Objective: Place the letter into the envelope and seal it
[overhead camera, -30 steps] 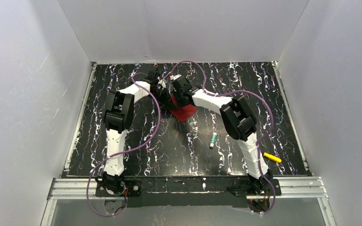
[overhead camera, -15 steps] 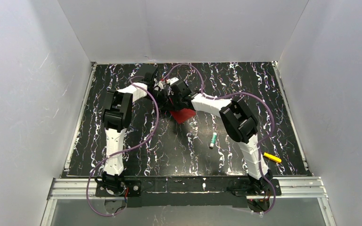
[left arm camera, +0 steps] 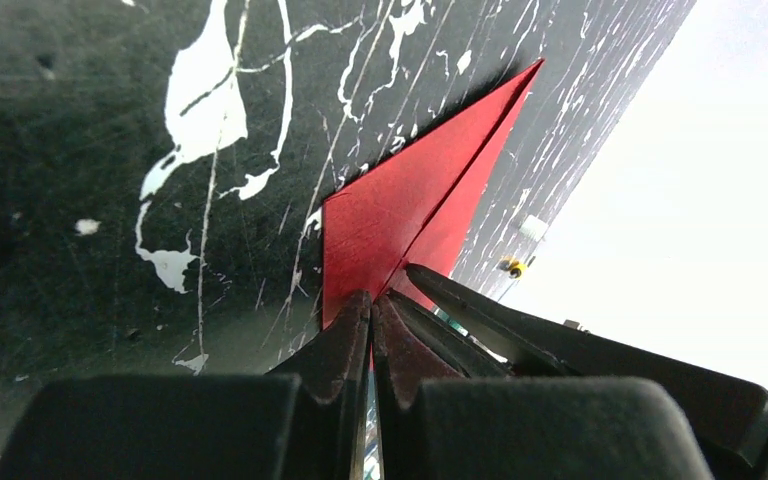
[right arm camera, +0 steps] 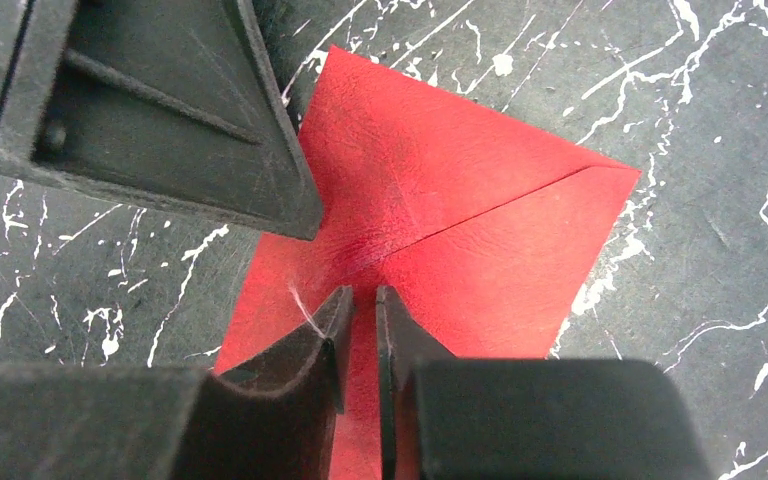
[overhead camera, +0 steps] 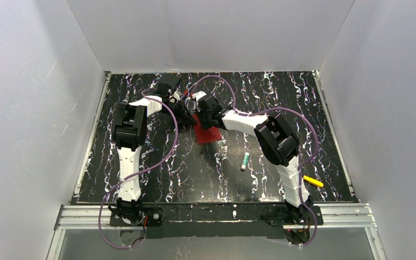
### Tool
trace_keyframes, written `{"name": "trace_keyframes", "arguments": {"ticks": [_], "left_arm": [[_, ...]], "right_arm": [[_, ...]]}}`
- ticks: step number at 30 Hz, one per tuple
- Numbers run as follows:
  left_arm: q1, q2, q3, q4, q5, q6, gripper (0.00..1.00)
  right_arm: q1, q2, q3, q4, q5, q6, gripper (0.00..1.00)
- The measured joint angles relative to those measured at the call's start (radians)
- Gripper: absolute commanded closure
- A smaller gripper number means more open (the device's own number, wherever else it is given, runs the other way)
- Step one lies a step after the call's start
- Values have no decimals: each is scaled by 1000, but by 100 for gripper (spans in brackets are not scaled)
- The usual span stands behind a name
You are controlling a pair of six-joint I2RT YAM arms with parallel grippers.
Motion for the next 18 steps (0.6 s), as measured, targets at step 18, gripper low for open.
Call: {"name": "trace_keyframes", "arguments": {"ticks": [18], "left_arm": [[-4,2,39,-114,-92,30,99]], "right_arm": [[26,45,97,-119,120,-13,51]]}}
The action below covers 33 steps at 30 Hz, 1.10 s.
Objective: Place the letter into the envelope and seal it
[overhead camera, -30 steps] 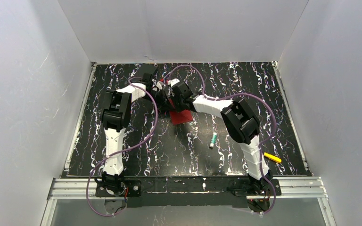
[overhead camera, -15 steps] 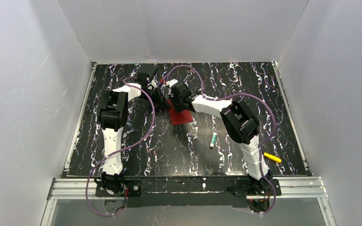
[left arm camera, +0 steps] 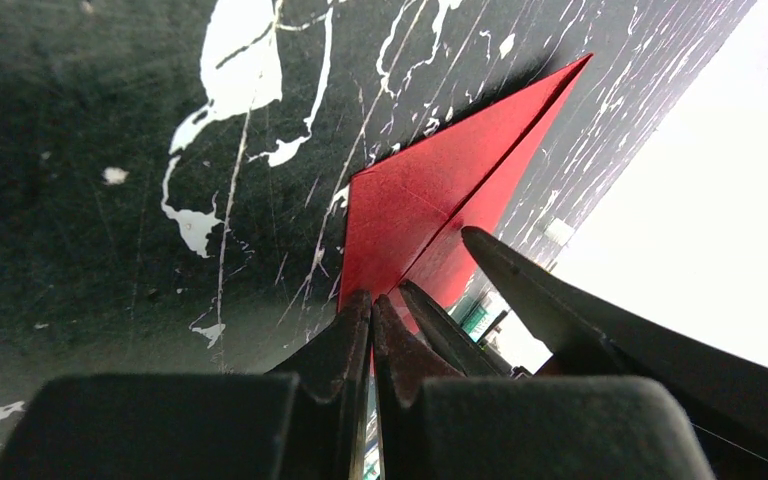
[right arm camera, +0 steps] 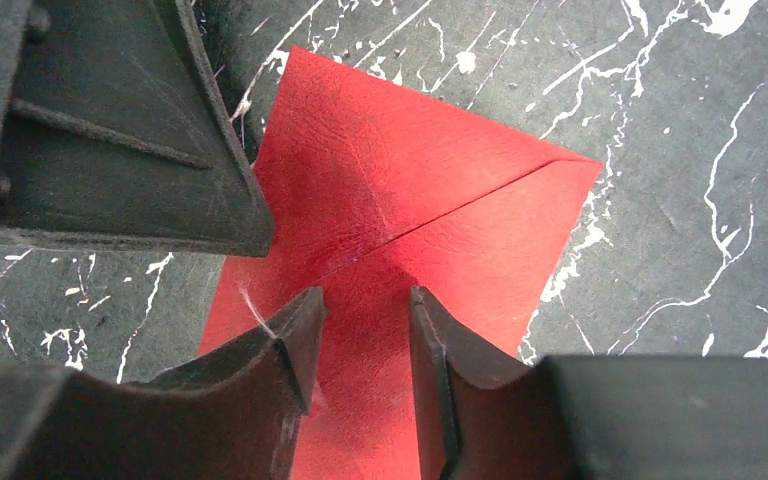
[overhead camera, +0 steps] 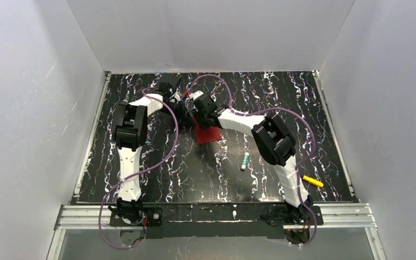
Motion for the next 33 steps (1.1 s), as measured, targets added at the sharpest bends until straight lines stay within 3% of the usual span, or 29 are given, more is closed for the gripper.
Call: {"name": "trace_keyframes", "arguments": {"ticks": [13,15,19,26,28,31,33], "left_arm": [[-2,16,26,-33,4,14,99],[-2,16,26,-33,5,16,99],[-2,16,26,-33,5,17,99],[-2,16,26,-33,5,18,99],[-2,16,26,-33,5,18,99],[-2,16,26,-33,5,18,99],[-2,16,26,-34,5,19,99]], "right_arm": [[-40,19,31,-35,-119,-37,43],[-41,21,31,-35,-125,-44,50],[-38,32,35,-34,-128,-48,84],[-33,33,30,-12,-114,-53,97],[-38,28,21,-2,-126,-58,93],[-45,17,9,12,-156,-66,64],[-46,10,3,19,-189,-64,52]]}}
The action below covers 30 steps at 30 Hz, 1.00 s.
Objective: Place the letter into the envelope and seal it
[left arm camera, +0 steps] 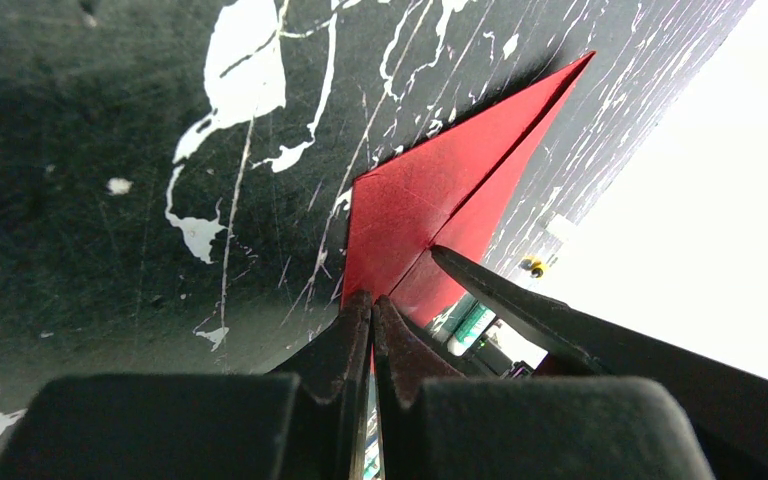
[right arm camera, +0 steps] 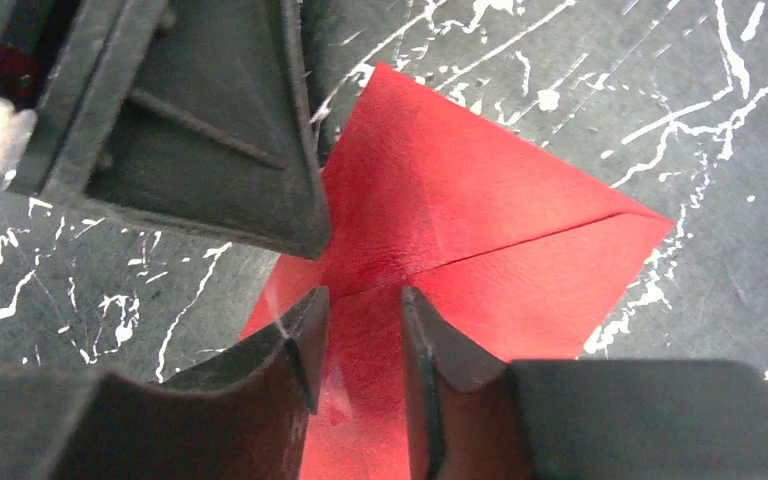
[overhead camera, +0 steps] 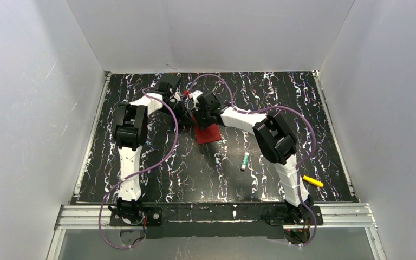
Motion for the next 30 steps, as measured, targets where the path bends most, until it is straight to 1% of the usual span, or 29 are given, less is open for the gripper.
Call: {"name": "trace_keyframes", "arguments": {"ticks": [3,5,6,7,11,12,17,21,24,30], "left_arm": [[0,0,0,0,0,2,99],[0,0,0,-1,0,3,99],[0,0,0,-1,0,3,99],[0,0,0,-1,0,3,99],[0,2,2,-2,1,5,99],[0,2,2,-3,0,5,99],[0,2,3,-6,0,6,100],[0,2,3,-13,0,7,100],[2,2,3,-17,0,6,100],[1,2,-6,-10,6,2,100]], "right_arm": [[10,-7,-12,13,-17,-8,47],[13,-8,-14,15,-17,-10,47],[14,-9,-14,15,-18,-10,49],[14,-9,-15,16,-17,-10,53],[13,-8,-16,18,5,-11,79],[8,-9,-17,20,11,-8,80],[-13,-18,-32,46,-50,-7,81],[-29,-30,-53,59,-129,-10,77],[-33,-38,-64,52,-195,-6,77],[-34,-33,-64,44,-304,27,86]]}}
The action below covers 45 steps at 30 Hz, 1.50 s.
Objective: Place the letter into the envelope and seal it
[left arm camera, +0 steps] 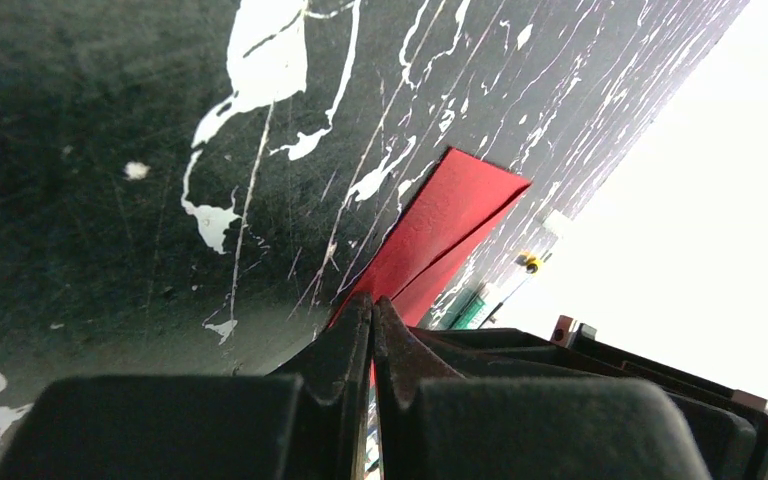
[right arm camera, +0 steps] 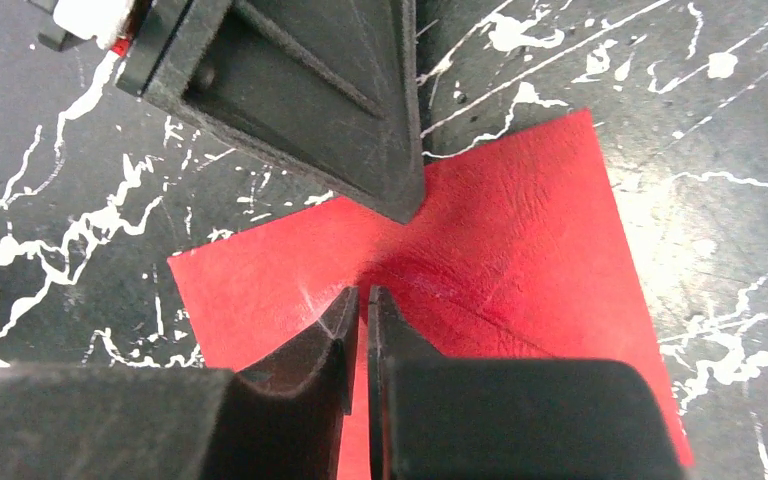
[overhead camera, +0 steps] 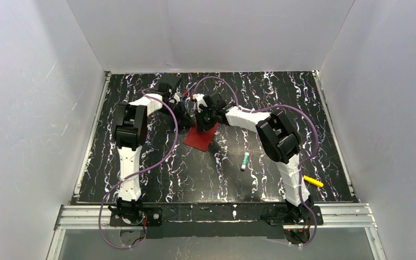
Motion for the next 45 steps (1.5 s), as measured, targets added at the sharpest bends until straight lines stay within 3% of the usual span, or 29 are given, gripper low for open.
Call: {"name": "trace_keyframes", "arguments": {"ticks": [11,16,21,32,38,45], "left_arm": [[6,-8,-31,41,29,-10,100],[4,-8,-6,13,26,5,94],[6,-22,5,18,29,-3,94],[12,-237,-198,28,-6,26,99],[10,-224,-310,-12,-61,50,100],[8,-219,-307,-51,-80,76,100]], "right_arm": [[-5,9,5,14,-29,111,86],[2,-31,-18,-38,29,125,72],[25,-100,-64,-127,150,103,67],[164,-109,-71,-186,412,42,59],[180,-75,-23,-192,439,23,56],[177,-35,33,-192,406,3,54]]}}
